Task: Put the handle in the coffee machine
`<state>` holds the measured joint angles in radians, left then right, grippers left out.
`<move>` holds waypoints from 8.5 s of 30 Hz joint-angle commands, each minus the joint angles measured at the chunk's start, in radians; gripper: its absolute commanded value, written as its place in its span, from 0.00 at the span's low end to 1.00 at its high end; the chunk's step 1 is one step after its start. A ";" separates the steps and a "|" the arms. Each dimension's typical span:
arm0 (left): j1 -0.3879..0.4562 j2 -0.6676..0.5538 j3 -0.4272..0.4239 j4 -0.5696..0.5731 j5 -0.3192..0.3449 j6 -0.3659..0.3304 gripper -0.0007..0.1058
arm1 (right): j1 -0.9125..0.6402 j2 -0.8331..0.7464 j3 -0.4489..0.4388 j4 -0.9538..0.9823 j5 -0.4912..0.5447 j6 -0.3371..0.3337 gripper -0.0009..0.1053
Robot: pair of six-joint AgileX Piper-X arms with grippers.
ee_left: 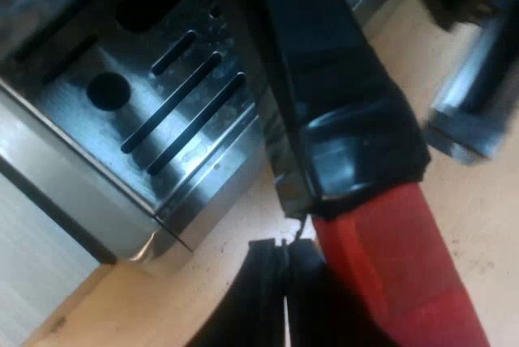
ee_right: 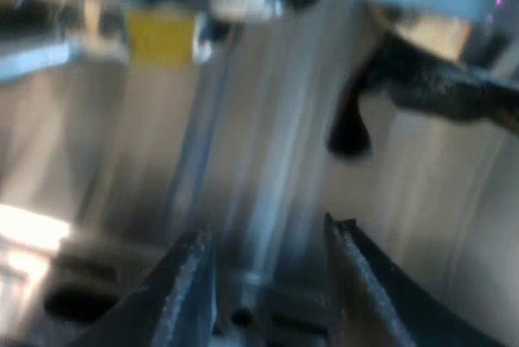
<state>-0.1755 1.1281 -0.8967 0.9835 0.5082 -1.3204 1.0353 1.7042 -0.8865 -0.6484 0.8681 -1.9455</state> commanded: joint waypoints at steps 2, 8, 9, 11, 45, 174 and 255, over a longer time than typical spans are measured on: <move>-0.019 -0.026 0.020 -0.010 0.062 -0.076 0.01 | -0.003 -0.096 0.051 0.090 -0.046 0.035 0.36; -0.019 -0.035 0.030 -0.026 0.043 -0.095 0.01 | -0.008 -0.236 0.101 0.242 -0.081 0.087 0.36; -0.019 -0.038 0.030 -0.028 0.043 -0.101 0.01 | -0.008 -0.260 0.104 0.283 -0.097 0.087 0.36; -0.019 -0.045 0.030 -0.033 0.043 -0.124 0.01 | -0.008 -0.350 0.105 0.400 -0.167 0.090 0.36; -0.075 -0.052 0.030 -0.043 -0.079 -0.316 0.01 | -0.005 -0.767 0.105 0.744 -0.747 0.198 0.65; 0.257 -1.090 0.012 0.157 -0.243 -0.267 0.90 | -1.100 -1.589 0.012 1.606 -0.940 0.014 0.65; 0.132 -1.282 0.369 0.058 -0.326 -0.330 0.90 | -1.100 -1.757 0.375 1.650 -1.110 0.064 0.65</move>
<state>-0.0416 -0.0123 -0.5256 1.0589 0.1902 -1.6398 -0.0607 -0.0052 -0.5075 1.0062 -0.2373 -1.8851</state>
